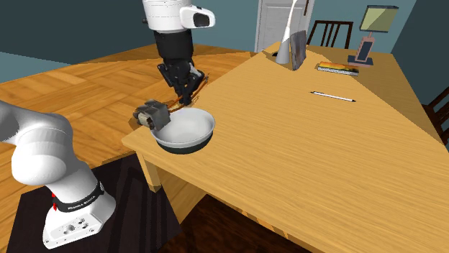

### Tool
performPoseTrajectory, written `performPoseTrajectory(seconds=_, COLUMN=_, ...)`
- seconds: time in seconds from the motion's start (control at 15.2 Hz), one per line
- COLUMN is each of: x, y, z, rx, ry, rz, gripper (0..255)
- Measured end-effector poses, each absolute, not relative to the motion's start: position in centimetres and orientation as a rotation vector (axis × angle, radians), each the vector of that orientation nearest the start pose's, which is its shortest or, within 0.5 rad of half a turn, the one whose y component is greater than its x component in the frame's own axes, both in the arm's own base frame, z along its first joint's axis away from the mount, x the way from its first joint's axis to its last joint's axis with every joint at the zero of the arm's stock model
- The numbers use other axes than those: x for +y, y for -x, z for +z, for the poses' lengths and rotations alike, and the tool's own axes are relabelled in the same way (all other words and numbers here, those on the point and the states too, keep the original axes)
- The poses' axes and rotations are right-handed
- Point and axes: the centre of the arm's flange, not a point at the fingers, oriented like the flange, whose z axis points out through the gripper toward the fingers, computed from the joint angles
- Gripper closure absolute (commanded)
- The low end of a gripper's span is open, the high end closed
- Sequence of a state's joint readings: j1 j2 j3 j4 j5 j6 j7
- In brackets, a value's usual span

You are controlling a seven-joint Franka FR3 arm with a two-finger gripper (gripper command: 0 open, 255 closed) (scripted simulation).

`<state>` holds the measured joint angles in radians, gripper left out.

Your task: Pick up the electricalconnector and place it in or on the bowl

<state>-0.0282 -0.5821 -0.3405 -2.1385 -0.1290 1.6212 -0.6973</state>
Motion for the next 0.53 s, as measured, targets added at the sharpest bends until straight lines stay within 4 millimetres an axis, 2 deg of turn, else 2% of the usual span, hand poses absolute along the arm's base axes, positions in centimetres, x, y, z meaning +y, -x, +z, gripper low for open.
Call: performPoseTrajectory(seconds=0.53, x=-18.0, y=-34.0, z=57.0, rx=-0.59, ry=3.054, rz=-0.093, gripper=255)
